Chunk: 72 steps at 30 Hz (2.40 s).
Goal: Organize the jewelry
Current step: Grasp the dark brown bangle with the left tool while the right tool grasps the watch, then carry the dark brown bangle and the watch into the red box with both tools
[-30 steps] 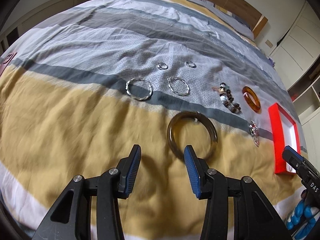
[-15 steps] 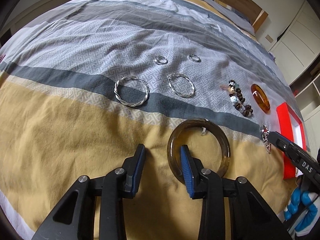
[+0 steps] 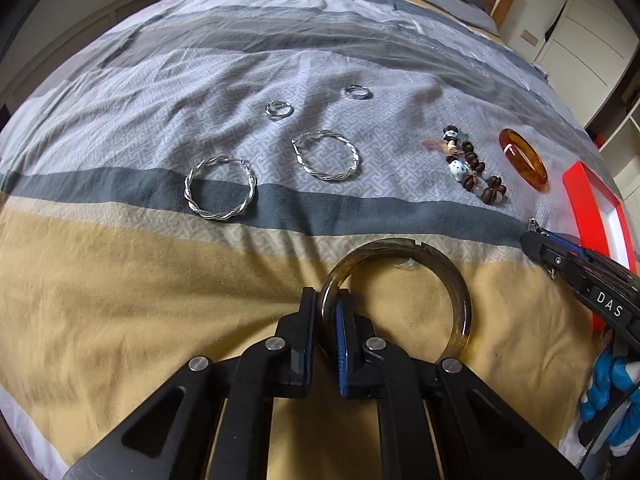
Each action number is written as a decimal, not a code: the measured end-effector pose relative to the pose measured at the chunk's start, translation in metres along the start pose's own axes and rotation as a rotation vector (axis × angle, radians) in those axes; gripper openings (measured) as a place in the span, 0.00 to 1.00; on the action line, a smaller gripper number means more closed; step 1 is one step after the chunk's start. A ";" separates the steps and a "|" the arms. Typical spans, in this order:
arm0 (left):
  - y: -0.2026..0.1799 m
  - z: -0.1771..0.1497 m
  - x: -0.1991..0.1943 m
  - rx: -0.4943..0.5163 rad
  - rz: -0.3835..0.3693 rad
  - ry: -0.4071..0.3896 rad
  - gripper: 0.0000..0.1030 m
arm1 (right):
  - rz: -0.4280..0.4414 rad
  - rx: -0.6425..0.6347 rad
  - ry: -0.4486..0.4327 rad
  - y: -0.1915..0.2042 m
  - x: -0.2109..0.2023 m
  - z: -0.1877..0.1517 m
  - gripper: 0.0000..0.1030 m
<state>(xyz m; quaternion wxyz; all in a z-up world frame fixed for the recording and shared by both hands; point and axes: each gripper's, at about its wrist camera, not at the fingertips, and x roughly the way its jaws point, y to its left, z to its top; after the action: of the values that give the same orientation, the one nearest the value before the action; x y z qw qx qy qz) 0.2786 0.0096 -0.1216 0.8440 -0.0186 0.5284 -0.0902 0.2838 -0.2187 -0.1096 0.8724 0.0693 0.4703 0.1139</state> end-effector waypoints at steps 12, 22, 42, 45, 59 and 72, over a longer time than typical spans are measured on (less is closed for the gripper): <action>-0.006 -0.006 -0.032 -0.005 -0.008 -0.047 0.07 | 0.031 -0.011 -0.047 0.009 -0.039 -0.007 0.22; -0.008 -0.022 -0.074 0.010 0.019 -0.102 0.07 | 0.046 -0.033 -0.099 0.027 -0.088 -0.021 0.22; -0.051 -0.059 -0.139 0.073 -0.011 -0.179 0.07 | 0.007 -0.015 -0.228 0.015 -0.189 -0.064 0.22; -0.066 -0.061 -0.143 0.095 -0.026 -0.181 0.07 | -0.004 0.007 -0.244 0.001 -0.199 -0.071 0.22; -0.174 -0.054 -0.142 0.249 -0.107 -0.178 0.07 | -0.085 0.124 -0.278 -0.079 -0.240 -0.105 0.22; -0.268 -0.031 -0.105 0.373 -0.144 -0.132 0.07 | -0.140 0.193 -0.260 -0.152 -0.240 -0.108 0.22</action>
<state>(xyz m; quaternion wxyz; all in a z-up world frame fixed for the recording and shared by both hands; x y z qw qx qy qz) 0.1703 -0.2339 -0.0083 0.8569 0.0947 0.4434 -0.2451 0.0858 -0.4273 -0.0103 0.9210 0.1339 0.3658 -0.0026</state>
